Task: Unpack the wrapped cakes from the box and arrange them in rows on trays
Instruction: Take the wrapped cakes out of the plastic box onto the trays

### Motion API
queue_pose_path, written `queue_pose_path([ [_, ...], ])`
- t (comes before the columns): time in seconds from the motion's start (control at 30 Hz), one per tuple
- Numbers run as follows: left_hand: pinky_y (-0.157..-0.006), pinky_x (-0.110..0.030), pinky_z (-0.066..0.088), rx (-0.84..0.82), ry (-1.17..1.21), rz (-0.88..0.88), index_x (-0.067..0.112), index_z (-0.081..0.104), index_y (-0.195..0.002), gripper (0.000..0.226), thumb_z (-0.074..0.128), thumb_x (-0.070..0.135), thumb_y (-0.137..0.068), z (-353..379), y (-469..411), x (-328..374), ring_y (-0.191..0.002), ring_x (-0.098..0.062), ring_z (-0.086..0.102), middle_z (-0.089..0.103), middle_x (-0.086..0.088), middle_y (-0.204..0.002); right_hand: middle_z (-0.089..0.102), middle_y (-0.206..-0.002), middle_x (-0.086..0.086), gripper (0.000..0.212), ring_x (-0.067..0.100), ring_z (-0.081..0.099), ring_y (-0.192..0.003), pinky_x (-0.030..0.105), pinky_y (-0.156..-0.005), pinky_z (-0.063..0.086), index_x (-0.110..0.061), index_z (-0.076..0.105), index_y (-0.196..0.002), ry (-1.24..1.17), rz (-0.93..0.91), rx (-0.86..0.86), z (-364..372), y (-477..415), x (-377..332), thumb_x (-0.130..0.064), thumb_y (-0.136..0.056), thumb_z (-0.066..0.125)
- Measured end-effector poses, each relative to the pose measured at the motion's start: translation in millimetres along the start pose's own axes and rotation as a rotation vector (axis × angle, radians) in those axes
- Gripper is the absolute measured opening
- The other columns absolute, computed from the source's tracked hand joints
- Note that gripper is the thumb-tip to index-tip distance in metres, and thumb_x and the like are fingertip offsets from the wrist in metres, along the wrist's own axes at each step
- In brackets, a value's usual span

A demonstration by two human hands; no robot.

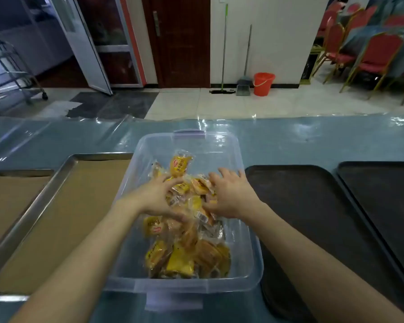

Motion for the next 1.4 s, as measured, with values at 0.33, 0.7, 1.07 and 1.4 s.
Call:
queue_pose_path([
  [0.33,-0.130,-0.068,0.016,-0.151,-0.251,0.032,0.058,-0.003,-0.166,0.146,0.094,0.072,-0.057,48.5,-47.5,-21.3,-0.165,-0.036,-0.019,-0.023,0.004,-0.179,0.003,-0.174,0.019,0.139,0.051,0.031,-0.151,0.067,-0.113,0.045,-0.035,0.005,-0.168,0.044,0.105,-0.429,82.2,-107.9,14.4,-0.059,-0.066,0.095],
  [0.7,-0.120,-0.055,0.044,-0.043,-0.167,0.009,0.051,0.024,-0.162,0.132,0.086,0.085,-0.050,32.3,-86.1,-33.9,-0.149,-0.034,0.038,0.029,-0.004,-0.166,0.056,-0.144,0.017,0.073,0.038,0.059,-0.127,0.043,-0.106,0.053,-0.027,0.043,-0.157,-0.040,0.115,-0.526,124.9,-163.1,16.9,-0.034,-0.089,0.071],
  [1.07,-0.117,-0.049,0.047,-0.018,0.058,-0.086,0.048,0.028,-0.163,0.129,0.096,0.065,-0.055,36.0,-85.0,-33.5,-0.140,-0.030,0.050,0.045,0.002,-0.159,0.062,-0.089,-0.002,0.042,0.023,0.064,-0.083,0.034,-0.063,0.054,-0.029,0.063,-0.128,-0.203,0.128,-0.238,59.0,-151.6,13.9,-0.017,-0.087,0.068],
  [1.4,-0.106,-0.046,0.053,0.211,0.119,-0.159,0.041,0.055,-0.139,0.087,0.096,0.049,-0.062,41.2,-67.7,-14.9,-0.124,-0.028,0.060,0.063,-0.001,-0.130,0.059,-0.129,-0.003,0.055,0.015,0.060,-0.108,0.030,-0.089,0.055,-0.034,0.059,-0.143,-0.619,-0.032,0.493,-67.8,-65.7,49.3,-0.034,-0.091,0.077],
])
Point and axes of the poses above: each hand's wrist, its own y-axis away from the middle knuckle, its own z-axis out of the palm, x = y × z, the point moved 5 cm from there along -y, towards the middle knuckle
